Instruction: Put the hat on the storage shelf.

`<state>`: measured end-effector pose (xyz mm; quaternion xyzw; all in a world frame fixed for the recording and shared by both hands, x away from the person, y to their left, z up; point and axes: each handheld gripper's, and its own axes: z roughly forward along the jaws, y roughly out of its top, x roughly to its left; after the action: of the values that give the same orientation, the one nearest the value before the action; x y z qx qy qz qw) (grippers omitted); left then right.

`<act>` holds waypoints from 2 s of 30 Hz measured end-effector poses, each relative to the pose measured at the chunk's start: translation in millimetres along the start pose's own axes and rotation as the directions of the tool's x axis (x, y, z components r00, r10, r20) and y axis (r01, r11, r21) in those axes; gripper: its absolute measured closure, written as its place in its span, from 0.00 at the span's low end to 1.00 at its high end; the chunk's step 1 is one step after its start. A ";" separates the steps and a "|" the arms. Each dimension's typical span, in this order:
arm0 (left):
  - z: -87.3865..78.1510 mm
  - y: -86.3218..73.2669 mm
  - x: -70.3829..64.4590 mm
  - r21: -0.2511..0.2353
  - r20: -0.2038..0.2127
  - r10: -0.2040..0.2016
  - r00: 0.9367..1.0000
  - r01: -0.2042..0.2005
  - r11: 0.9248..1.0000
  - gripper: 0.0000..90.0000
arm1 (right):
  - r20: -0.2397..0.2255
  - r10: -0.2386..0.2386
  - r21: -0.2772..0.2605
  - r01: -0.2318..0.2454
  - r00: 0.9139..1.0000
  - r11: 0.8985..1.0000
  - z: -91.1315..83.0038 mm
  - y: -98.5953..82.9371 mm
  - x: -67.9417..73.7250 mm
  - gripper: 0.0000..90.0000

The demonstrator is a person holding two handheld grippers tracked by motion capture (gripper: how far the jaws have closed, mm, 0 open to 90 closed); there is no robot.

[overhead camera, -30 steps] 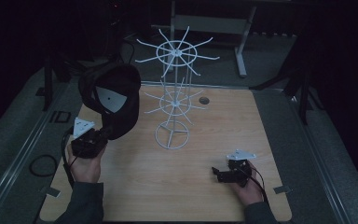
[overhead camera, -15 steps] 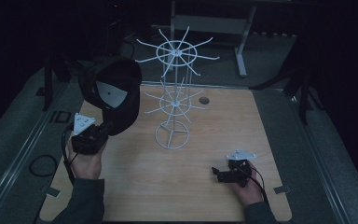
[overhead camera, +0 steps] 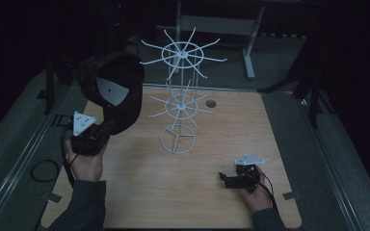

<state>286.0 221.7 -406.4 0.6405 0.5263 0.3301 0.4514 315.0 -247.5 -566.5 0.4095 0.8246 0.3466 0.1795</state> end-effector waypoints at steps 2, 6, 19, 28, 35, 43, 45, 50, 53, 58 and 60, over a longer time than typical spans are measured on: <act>-0.3 1.5 -0.4 -0.005 -0.002 0.000 1.000 0.000 1.000 0.96 | 0.000 0.001 0.000 -0.001 1.000 1.000 0.0 0.0 0.0 0.13; -0.1 4.1 -1.2 -0.013 -0.006 0.004 1.000 -0.004 1.000 0.96 | 0.000 0.000 0.000 0.000 1.000 1.000 0.0 0.0 0.0 0.13; -2.5 9.9 -1.0 -0.035 -0.014 0.005 1.000 -0.005 0.999 0.96 | 0.000 0.003 -0.001 -0.003 1.000 1.000 0.0 0.0 0.2 0.13; -4.0 15.1 -2.9 -0.046 -0.015 0.015 1.000 -0.015 0.999 0.96 | 0.000 0.002 -0.001 -0.002 1.000 1.000 0.0 0.0 0.1 0.13; -4.6 17.1 -3.7 -0.054 -0.017 0.015 1.000 -0.016 0.998 0.96 | -0.001 0.003 -0.001 -0.003 1.000 1.000 0.0 0.1 0.2 0.13; -6.8 22.2 -5.1 -0.066 -0.019 0.025 1.000 -0.026 0.997 0.96 | 0.000 0.001 -0.002 -0.001 1.000 1.000 0.0 0.1 0.0 0.13; -6.8 22.8 -5.7 -0.068 -0.019 0.025 0.999 -0.027 0.997 0.96 | -0.001 0.001 -0.001 -0.001 1.000 1.000 0.0 0.1 0.0 0.13; -7.6 25.6 -7.4 -0.075 -0.018 0.031 0.999 -0.032 0.997 0.96 | 0.000 0.001 -0.002 -0.001 1.000 1.000 0.0 0.1 0.0 0.13; -8.5 28.1 -9.1 -0.084 -0.023 0.042 0.999 -0.044 0.995 0.96 | 0.000 0.001 -0.001 -0.001 1.000 1.000 0.0 0.1 0.0 0.13; -9.5 31.7 -10.8 -0.090 -0.020 0.050 0.999 -0.052 0.995 0.96 | 0.000 0.000 -0.001 0.000 1.000 1.000 0.0 0.1 -0.1 0.13; -9.9 32.8 -11.2 -0.093 -0.021 0.051 0.998 -0.053 0.994 0.96 | 0.000 0.000 -0.001 0.000 1.000 1.000 0.0 0.1 -0.1 0.13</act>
<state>286.9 211.9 -371.7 0.6290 0.4975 0.3720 0.4674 315.1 -247.5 -566.5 0.4092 0.8245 0.3471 0.1798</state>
